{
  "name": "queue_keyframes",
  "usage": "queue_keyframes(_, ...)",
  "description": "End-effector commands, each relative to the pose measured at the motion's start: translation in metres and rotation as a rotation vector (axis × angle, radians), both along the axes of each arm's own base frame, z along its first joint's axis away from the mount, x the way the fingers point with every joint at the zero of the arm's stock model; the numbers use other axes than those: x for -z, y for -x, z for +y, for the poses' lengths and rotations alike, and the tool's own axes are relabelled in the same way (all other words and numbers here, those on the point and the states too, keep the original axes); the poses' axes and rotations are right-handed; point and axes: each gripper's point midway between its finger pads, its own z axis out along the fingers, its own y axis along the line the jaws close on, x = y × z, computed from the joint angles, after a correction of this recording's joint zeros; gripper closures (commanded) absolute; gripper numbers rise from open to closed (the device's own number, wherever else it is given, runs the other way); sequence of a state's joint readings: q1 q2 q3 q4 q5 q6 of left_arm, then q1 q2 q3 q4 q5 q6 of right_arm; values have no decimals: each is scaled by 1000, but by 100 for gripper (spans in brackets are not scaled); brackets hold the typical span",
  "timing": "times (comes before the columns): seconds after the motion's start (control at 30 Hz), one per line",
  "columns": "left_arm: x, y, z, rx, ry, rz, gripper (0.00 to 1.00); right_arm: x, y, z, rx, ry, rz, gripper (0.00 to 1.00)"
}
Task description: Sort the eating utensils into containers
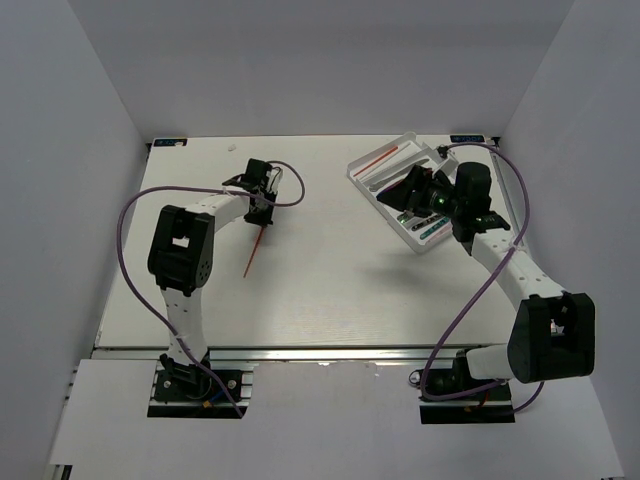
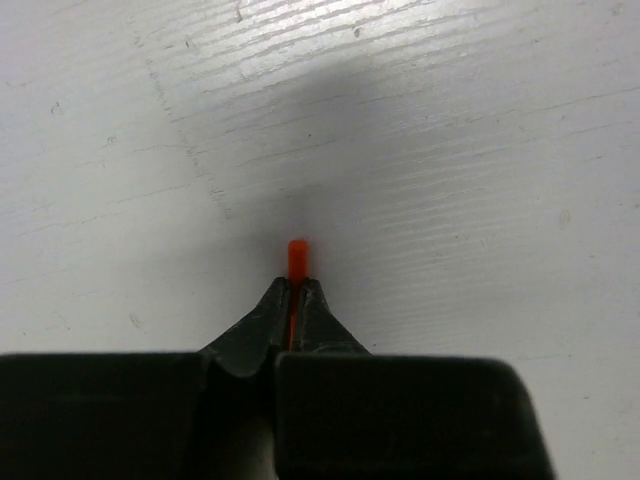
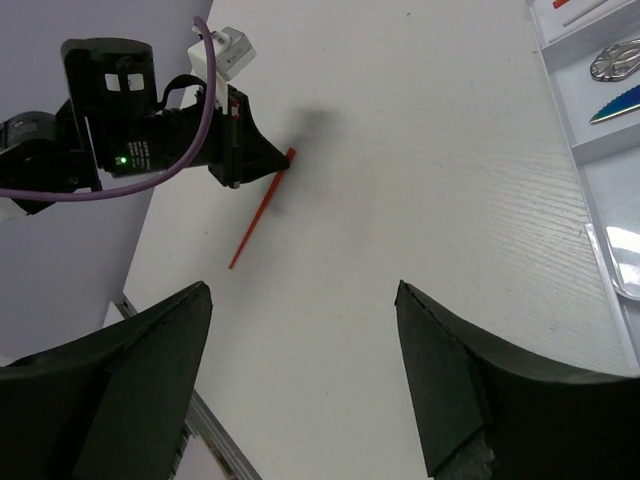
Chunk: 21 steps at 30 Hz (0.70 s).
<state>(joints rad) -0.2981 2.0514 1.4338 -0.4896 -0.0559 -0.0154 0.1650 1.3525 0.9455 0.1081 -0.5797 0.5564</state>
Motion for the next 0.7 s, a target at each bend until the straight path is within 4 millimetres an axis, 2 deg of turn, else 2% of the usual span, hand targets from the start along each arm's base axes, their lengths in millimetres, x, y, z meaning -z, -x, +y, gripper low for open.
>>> queue_keyframes(0.0, 36, 34, 4, -29, -45, 121, 96, -8, 3, 1, -25, -5, -59, 20)
queue_keyframes(0.03, 37, 36, 2, -51, -34, 132, 98, -4, 7, 3, -50, -13, -53, 14)
queue_keyframes(0.07, 38, 38, -1, -62, -27, 143, 100, -8, 7, 6, -69, -27, -83, 11)
queue_keyframes(0.1, 38, 39, -2, -94, -14, 151, 100, -9, 12, 10, -105, -58, -75, 10)
queue_keyframes(0.13, 38, 41, -3, -109, -12, 160, 100, 3, 15, 11, -121, -77, -43, 11)
queue_keyframes(0.17, 36, 42, -4, -130, -3, 161, 100, -1, 12, 12, -136, -103, -72, 11)
queue_keyframes(0.2, 29, 42, -6, -185, 25, 151, 100, 1, 18, 16, -179, -140, -37, 11)
queue_keyframes(0.23, 27, 45, -7, -210, 42, 148, 100, 12, 17, 18, -190, -151, -4, 11)
queue_keyframes(0.27, 21, 46, -9, -240, 67, 136, 100, 13, 16, 19, -197, -160, -11, 11)
queue_keyframes(0.33, -13, 37, -25, -286, 206, 55, 100, 21, 17, 24, -213, -175, 13, 11)
queue_keyframes(0.37, -18, 42, -29, -306, 247, 43, 100, 24, 19, 27, -225, -174, 10, 11)
queue_keyframes(0.4, -47, 38, -35, -344, 324, -19, 100, 27, 18, 31, -233, -168, 6, 12)
queue_keyframes(0.43, -63, 34, -49, -331, 406, -53, 100, 27, 22, 42, -263, -163, 0, 14)
queue_keyframes(0.47, -69, 39, -53, -342, 442, -61, 100, 26, 22, 48, -276, -162, 0, 19)
queue_keyframes(0.5, -80, 39, -60, -362, 489, -72, 100, 34, 21, 55, -269, -151, 29, 20)
queue_keyframes(0.53, -97, 38, -65, -356, 528, -107, 100, 37, 26, 69, -288, -133, 41, 21)
queue_keyframes(0.57, -102, 43, -73, -342, 563, -98, 100, 33, 21, 77, -288, -103, 12, 21)
queue_keyframes(0.6, -111, 42, -80, -343, 614, -111, 100, 45, 17, 82, -258, -66, 41, 21)
queue_keyframes(0.67, -129, 49, -92, -319, 684, -122, 100, 50, 22, 102, -296, -36, 48, 22)
